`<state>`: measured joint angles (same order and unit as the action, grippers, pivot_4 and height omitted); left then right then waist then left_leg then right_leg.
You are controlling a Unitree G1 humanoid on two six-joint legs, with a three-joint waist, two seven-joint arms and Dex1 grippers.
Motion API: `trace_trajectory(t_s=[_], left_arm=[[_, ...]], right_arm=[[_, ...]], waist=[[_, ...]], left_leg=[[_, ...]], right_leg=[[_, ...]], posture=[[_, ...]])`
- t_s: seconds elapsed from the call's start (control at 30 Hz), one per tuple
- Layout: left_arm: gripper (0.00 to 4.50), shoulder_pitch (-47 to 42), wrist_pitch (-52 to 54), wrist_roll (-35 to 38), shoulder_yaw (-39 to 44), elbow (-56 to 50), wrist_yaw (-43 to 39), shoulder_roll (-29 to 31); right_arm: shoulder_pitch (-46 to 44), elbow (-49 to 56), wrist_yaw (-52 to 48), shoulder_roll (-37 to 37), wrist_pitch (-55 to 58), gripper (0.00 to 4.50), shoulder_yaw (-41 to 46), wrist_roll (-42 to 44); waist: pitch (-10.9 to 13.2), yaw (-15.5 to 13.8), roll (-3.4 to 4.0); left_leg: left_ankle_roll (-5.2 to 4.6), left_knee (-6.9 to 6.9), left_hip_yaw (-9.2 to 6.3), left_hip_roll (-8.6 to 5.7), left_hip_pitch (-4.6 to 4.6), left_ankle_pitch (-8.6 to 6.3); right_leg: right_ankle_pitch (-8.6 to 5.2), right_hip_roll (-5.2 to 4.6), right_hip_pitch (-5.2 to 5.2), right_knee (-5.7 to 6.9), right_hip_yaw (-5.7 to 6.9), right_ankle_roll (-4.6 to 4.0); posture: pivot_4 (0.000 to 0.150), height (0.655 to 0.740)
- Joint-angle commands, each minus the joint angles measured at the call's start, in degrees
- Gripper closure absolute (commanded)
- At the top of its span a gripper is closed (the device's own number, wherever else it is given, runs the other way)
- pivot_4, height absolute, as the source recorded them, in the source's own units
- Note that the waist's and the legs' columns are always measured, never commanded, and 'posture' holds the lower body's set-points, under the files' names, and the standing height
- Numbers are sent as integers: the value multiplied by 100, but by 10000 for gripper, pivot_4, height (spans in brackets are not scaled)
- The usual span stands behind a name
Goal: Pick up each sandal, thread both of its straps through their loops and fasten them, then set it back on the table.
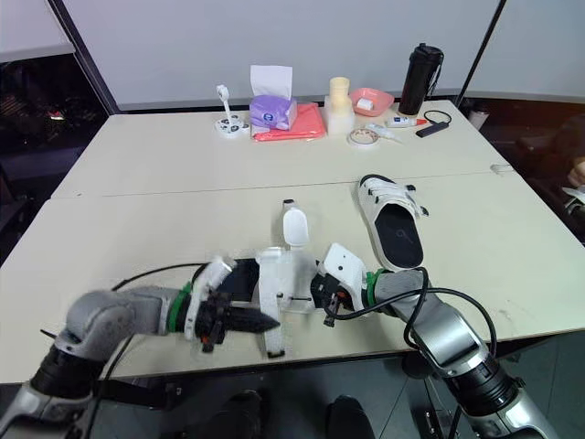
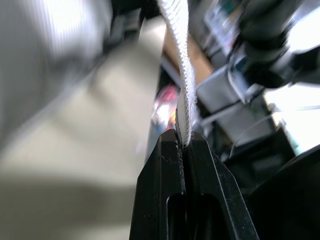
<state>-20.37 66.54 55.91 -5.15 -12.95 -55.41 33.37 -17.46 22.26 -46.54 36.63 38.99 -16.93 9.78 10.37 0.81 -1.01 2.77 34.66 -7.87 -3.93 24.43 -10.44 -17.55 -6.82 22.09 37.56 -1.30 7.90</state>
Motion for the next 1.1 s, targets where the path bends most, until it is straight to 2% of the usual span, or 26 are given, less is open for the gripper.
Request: trace_trajectory(t_s=[0.03,0.27,0.5,0.77,1.1], left_arm=[[44553,-371,282,556,517,212,-160,26],[44553,-1416,7,50,449,1486,-325,-95],[44553,-2108,-853,-1045,-338,2727,-1314,-207],[44553,-2314,-1051,-1456,-577,3094,-2168,-149],[44553,-2409,-989,-1598,-384,3301,-2521,-224]], right_arm=[[92,-81,56,-13,99,45000,-120,-70],[70,-136,81,-45,48,45000,-160,-106],[60,-117,120,-69,52,45000,-187,-121],[134,-19,160,-54,99,45000,-173,-116],[139,31,192,-69,145,45000,-189,-99]], waist=[[0,4,0],[1,7,-2],[1,25,-3],[1,24,-3],[1,26,-4]], left_leg=[[0,0,0,-1,0,0],[0,1,1,-12,-1,0],[0,-5,7,-14,0,1],[1,-20,5,-12,0,1],[1,-33,5,-12,-1,2]], right_leg=[[0,0,1,-1,0,1],[6,3,-5,-2,3,9],[11,5,-1,-3,2,18],[11,4,6,-6,1,18],[12,5,11,-12,1,21]], posture=[[1500,7344],[1500,7344],[1500,7344],[1500,7344],[1500,7344]])
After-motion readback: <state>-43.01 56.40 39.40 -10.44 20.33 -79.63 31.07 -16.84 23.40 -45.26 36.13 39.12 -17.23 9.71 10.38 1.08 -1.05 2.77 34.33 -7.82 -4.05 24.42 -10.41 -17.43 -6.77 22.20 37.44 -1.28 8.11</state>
